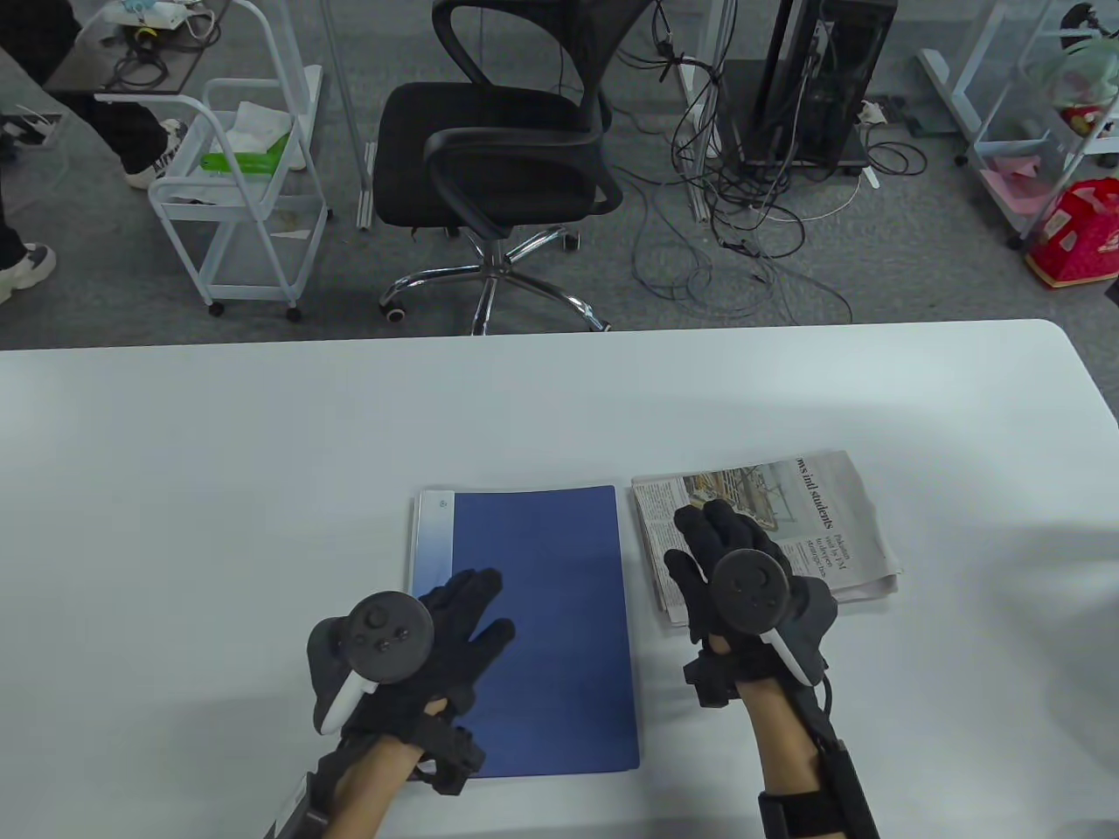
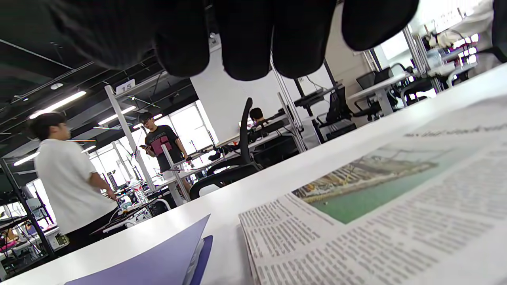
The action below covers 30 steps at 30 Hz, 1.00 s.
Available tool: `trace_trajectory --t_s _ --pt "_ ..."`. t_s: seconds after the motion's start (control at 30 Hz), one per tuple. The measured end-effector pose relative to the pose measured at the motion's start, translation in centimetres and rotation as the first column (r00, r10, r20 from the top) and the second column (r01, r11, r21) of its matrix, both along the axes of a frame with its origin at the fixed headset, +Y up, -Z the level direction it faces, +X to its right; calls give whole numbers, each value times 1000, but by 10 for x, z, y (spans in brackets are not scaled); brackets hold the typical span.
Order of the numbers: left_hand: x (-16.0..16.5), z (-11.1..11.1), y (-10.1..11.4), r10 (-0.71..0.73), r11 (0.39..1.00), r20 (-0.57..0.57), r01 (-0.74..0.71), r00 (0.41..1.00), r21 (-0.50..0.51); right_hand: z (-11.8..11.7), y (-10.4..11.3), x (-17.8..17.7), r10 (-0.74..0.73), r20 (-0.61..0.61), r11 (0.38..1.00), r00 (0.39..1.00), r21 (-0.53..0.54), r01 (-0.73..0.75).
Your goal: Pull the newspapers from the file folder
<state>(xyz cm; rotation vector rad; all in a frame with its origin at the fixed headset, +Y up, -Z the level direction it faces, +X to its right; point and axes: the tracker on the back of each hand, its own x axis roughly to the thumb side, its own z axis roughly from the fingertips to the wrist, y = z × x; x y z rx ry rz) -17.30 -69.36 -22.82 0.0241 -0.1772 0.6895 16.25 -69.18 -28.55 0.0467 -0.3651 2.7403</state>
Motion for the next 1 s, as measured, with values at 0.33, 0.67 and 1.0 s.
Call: trace_trajectory --t_s 0.33,0.67,1.0 --pt "-34 1 6 -224 961 -83 234 971 145 -1 -4 -8 117 12 993 993 13 -118" --pt "-34 -6 -7 -353 929 -84 360 932 88 -2 -8 -10 248 40 968 968 32 -249" --pt "-33 -12 -17 -394 917 -70 397 916 33 -3 -13 -11 270 33 963 962 5 -270"
